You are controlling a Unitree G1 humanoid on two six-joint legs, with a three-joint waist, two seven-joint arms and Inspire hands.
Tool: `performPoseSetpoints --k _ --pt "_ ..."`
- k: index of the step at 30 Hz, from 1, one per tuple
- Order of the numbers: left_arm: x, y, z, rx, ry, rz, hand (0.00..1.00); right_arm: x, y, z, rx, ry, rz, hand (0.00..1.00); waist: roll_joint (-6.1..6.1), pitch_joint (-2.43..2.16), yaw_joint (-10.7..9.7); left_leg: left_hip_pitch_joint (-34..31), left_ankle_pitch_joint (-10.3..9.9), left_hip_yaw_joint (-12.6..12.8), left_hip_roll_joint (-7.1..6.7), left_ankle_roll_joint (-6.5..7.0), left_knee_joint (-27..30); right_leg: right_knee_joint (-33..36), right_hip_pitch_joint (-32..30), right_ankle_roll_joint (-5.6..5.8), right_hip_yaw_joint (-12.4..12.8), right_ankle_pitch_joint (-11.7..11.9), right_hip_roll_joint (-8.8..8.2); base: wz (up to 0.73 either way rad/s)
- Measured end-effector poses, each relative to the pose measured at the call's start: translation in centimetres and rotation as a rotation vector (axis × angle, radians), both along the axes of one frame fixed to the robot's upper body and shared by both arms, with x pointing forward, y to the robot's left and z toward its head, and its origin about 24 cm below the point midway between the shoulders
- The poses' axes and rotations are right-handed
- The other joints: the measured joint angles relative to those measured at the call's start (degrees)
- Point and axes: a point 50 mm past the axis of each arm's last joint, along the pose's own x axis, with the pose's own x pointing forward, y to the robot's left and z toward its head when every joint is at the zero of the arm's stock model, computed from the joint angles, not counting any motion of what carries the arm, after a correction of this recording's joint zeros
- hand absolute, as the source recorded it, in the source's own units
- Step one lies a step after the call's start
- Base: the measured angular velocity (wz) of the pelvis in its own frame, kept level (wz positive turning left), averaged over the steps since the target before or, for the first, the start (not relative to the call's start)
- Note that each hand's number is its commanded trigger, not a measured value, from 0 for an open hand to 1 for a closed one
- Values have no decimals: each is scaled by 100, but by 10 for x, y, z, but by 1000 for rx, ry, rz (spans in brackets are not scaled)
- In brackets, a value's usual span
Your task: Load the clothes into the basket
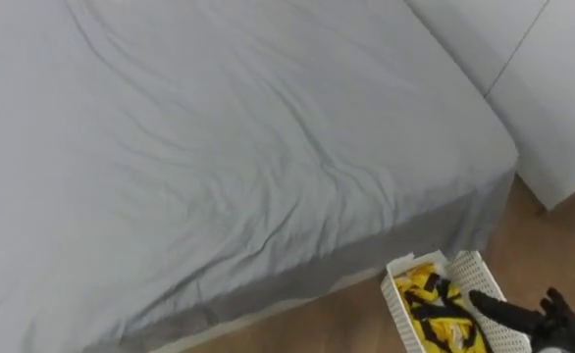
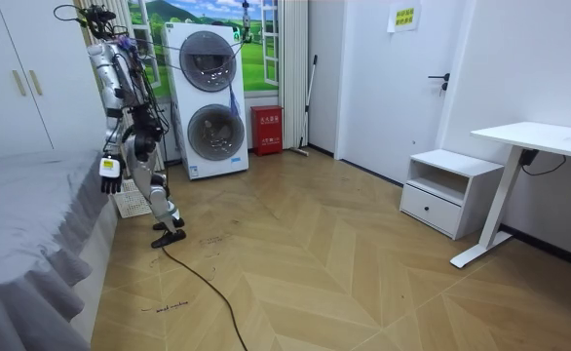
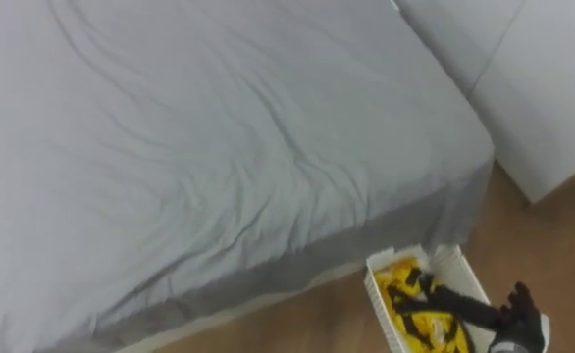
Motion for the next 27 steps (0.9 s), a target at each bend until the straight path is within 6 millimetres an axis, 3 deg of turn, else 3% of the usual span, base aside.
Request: performPoseSetpoints --k 3,9,13,27 --pt "-12 2 -2 1 23 27 0 -20 12 -13 48 48 4 0 -63 9 20 298 -5 -213 -44 -7 -112 -175 419 33 -145 1 -10 31" --pt "-12 -2 -2 1 10 68 0 -58 52 -45 208 189 41 0 -235 29 43 630 -27 -619 -123 -24 -192 -483 1049 90 -551 -37 -59 38" --pt "-14 -3 -3 7 16 87 0 -76 66 -56 267 283 116 0 -275 47 187 800 -54 -735 -160 -17 -245 -533 1253 105 -599 -69 -71 14" --pt "-10 -7 -4 68 27 -15 0 -78 88 -64 290 413 357 0 -371 76 545 1005 -89 -1137 -256 -14 -219 -660 1683 161 -885 -162 -93 15"
